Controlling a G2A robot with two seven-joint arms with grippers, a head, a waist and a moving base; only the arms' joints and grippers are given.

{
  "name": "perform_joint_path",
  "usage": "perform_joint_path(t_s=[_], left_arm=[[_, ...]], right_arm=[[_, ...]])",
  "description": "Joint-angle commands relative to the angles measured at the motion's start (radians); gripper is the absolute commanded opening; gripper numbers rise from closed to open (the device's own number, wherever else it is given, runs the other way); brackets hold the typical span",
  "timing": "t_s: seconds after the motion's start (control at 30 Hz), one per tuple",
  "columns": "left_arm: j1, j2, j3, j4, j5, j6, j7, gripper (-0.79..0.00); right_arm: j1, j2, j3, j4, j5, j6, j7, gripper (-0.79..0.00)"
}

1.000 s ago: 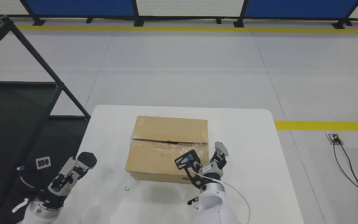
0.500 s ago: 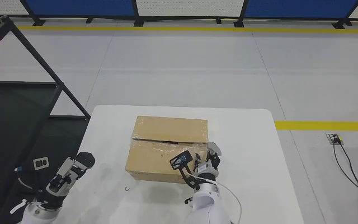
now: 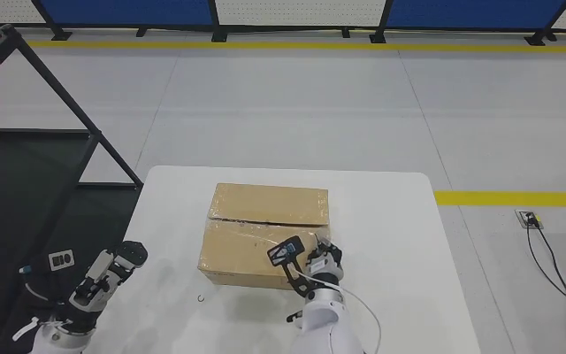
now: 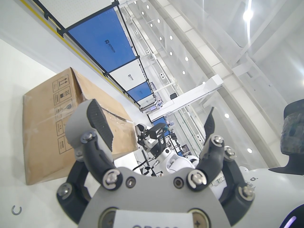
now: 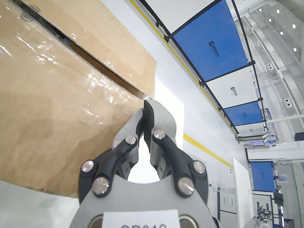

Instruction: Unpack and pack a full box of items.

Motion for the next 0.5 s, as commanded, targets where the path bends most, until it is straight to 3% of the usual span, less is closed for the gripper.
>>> perform_joint_path(t_s=[0.0,0.47], left_arm=[[-0.001,0.000,0.001,0.002,-0.001,0.001,-0.002,0.000],[-0.002,0.005,0.013,0.024,0.043,0.010,-0.028,0.000]], right_arm=[[-0.014,-0.003,0.010,-0.016,0.019,0.009,-0.019,-0.785],[-0.089,-0.015,0.081,-0.102,0.195,0.082,-0.249,-0.785]])
